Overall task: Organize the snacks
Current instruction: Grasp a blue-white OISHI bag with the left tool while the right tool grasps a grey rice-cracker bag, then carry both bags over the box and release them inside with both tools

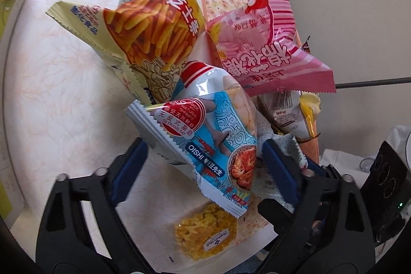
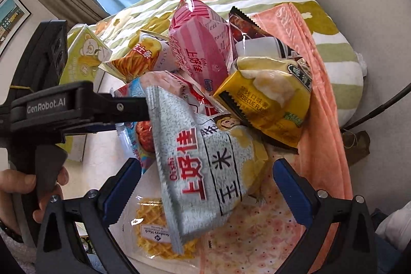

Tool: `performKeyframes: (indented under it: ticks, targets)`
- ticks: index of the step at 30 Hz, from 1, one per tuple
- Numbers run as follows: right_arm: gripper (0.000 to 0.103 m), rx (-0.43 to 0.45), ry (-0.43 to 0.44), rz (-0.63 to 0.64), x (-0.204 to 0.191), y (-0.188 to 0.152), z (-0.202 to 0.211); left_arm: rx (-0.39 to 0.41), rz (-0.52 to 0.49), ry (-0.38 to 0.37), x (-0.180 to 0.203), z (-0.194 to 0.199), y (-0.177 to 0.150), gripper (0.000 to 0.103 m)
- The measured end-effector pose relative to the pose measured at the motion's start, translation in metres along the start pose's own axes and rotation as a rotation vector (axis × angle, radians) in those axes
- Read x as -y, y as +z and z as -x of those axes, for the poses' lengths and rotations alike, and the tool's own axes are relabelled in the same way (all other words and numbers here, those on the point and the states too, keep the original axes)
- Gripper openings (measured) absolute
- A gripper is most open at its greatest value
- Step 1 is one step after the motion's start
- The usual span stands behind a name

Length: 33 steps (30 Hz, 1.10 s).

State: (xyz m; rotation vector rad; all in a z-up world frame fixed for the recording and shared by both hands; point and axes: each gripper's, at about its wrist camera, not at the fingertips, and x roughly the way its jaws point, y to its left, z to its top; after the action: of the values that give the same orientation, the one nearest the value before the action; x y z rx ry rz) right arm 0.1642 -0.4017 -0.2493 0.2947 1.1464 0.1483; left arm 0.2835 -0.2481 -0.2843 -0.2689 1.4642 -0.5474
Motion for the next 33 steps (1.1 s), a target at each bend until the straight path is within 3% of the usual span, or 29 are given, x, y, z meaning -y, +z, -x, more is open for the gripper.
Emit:
performKeyframes:
  ticks: [3, 4, 8, 15, 21, 24, 27, 33]
  targets:
    - [0.101, -0.002, 0.000, -0.008, 0.000, 0.003, -0.003, -0.018, -0.012, -0.008, 0.003, -0.005, 0.001, 0.070]
    - [0.101, -0.003, -0.001, -0.009, 0.000, 0.004, -0.004, -0.026, -0.015, -0.006, 0.003, -0.008, 0.001, 0.061]
    - [0.101, -0.018, 0.004, -0.005, 0.000, 0.005, -0.008, -0.028, -0.008, -0.027, 0.002, -0.010, -0.003, 0.055]
    - [0.088, -0.036, 0.026, -0.006, 0.002, 0.008, -0.012, -0.012, -0.056, 0.021, 0.007, -0.001, -0.007, 0.054]
    - [0.083, -0.055, 0.045, -0.009, 0.007, 0.008, -0.013, 0.012, -0.133, 0.080, 0.023, 0.007, -0.012, 0.054]
    - [0.071, -0.059, 0.045, -0.002, 0.008, 0.008, -0.012, 0.028, -0.157, 0.100, 0.030, 0.012, -0.016, 0.054]
    - [0.066, -0.061, 0.051, 0.004, 0.009, 0.007, -0.008, 0.040, -0.166, 0.107, 0.034, 0.022, -0.023, 0.054]
    - [0.063, -0.046, 0.074, 0.006, 0.007, -0.001, 0.006, 0.071, -0.171, 0.120, 0.045, 0.042, -0.039, 0.054]
